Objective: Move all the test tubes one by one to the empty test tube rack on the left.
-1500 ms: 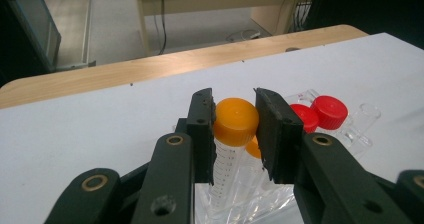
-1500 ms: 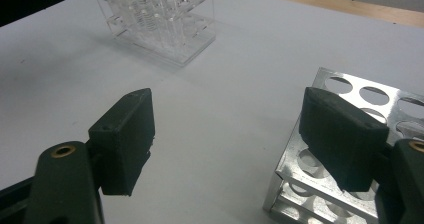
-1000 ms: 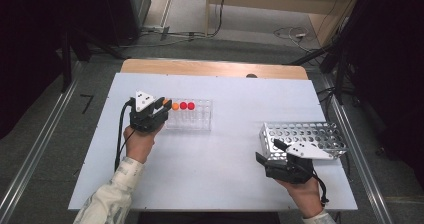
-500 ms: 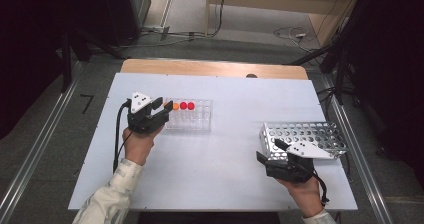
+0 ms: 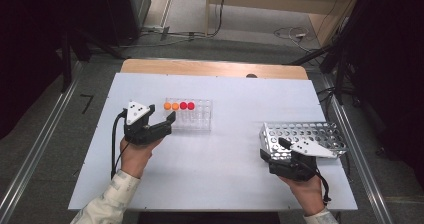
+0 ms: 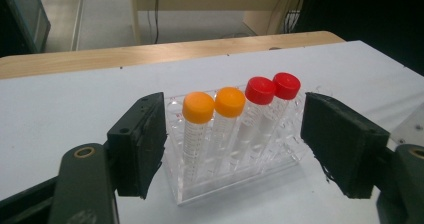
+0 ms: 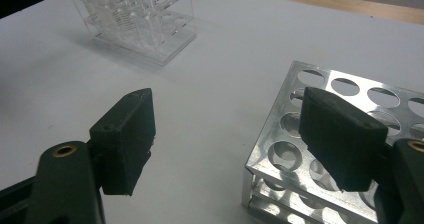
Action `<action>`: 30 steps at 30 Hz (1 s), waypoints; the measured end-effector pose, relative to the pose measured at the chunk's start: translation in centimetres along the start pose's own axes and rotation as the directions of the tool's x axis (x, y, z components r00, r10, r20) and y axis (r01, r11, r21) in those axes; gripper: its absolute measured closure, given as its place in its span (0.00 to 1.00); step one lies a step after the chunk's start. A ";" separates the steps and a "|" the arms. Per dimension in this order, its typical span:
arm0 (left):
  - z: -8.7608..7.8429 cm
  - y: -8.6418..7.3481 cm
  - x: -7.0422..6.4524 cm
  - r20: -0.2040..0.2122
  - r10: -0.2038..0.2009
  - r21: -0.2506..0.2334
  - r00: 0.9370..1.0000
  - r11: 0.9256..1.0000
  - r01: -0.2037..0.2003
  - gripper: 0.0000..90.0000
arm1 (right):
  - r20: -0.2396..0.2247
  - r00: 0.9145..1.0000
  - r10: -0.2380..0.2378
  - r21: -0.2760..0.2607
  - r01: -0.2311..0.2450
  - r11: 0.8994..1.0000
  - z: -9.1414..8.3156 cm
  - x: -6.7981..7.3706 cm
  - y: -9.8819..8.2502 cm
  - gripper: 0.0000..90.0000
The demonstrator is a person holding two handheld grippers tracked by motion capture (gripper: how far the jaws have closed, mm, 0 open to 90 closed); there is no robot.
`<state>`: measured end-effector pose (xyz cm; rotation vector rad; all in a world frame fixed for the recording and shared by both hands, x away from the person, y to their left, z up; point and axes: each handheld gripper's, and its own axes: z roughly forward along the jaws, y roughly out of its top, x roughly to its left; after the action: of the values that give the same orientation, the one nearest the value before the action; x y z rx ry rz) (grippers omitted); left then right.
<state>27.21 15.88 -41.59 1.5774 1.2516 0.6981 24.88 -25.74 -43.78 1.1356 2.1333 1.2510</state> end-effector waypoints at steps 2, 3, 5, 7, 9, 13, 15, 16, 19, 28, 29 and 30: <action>-0.2 -0.2 -0.1 -0.001 0.002 0.002 1.000 1.000 -0.002 0.28 | 0.003 1.000 0.001 0.001 -0.001 1.000 0.0 -0.1 0.0 0.24; -0.3 -0.3 -0.1 -0.001 0.005 0.004 1.000 1.000 -0.005 0.28 | 0.003 1.000 0.000 0.000 0.000 1.000 0.0 -0.1 0.0 0.24; -0.4 -0.5 -0.1 -0.002 0.007 0.006 1.000 1.000 -0.007 0.28 | 0.003 1.000 -0.001 -0.003 0.001 1.000 0.0 -0.2 0.0 0.24; -0.6 -0.9 0.0 -0.009 0.015 0.012 1.000 1.000 -0.015 0.28 | 0.004 1.000 -0.001 -0.003 0.001 1.000 -0.1 -0.2 0.0 0.24; -0.7 -1.1 0.1 -0.013 0.016 0.018 1.000 1.000 -0.015 0.28 | 0.007 1.000 0.002 -0.002 -0.002 1.000 -0.1 -0.2 0.0 0.24; -1.0 -1.8 0.2 -0.016 0.016 0.030 1.000 0.999 -0.016 0.27 | 0.013 1.000 0.004 -0.007 -0.004 1.000 -0.2 -0.4 0.0 0.24; -1.2 -2.1 0.3 -0.018 0.017 0.031 1.000 0.999 -0.016 0.27 | 0.016 1.000 0.005 -0.010 -0.005 1.000 -0.3 -0.5 0.0 0.24; -1.4 -2.2 0.4 -0.021 0.020 0.034 1.000 0.999 -0.020 0.27 | 0.017 1.000 0.006 -0.010 -0.006 1.000 -0.3 -0.5 -0.1 0.24; -1.8 -2.5 0.6 -0.029 0.013 0.032 1.000 0.999 -0.012 0.26 | 0.020 1.000 0.008 -0.010 -0.008 1.000 -0.3 -0.6 -0.1 0.24; -2.9 -3.2 1.1 -0.057 0.006 0.018 0.998 1.000 -0.005 0.24 | 0.034 0.999 0.015 -0.016 -0.014 1.000 -0.8 -1.0 -0.2 0.24; -3.0 -3.3 1.2 -0.061 0.005 0.017 0.998 1.000 -0.004 0.24 | 0.037 0.999 0.021 -0.017 -0.021 1.000 -0.9 -1.1 -0.3 0.24; -3.1 -3.4 1.2 -0.063 0.005 0.019 0.998 1.000 -0.003 0.23 | 0.040 0.999 0.022 -0.017 -0.022 1.000 -1.0 -1.2 -0.3 0.24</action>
<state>23.58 18.06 -43.78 1.5841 1.3046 0.7456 24.78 -27.36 -43.61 1.1708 2.0828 1.2420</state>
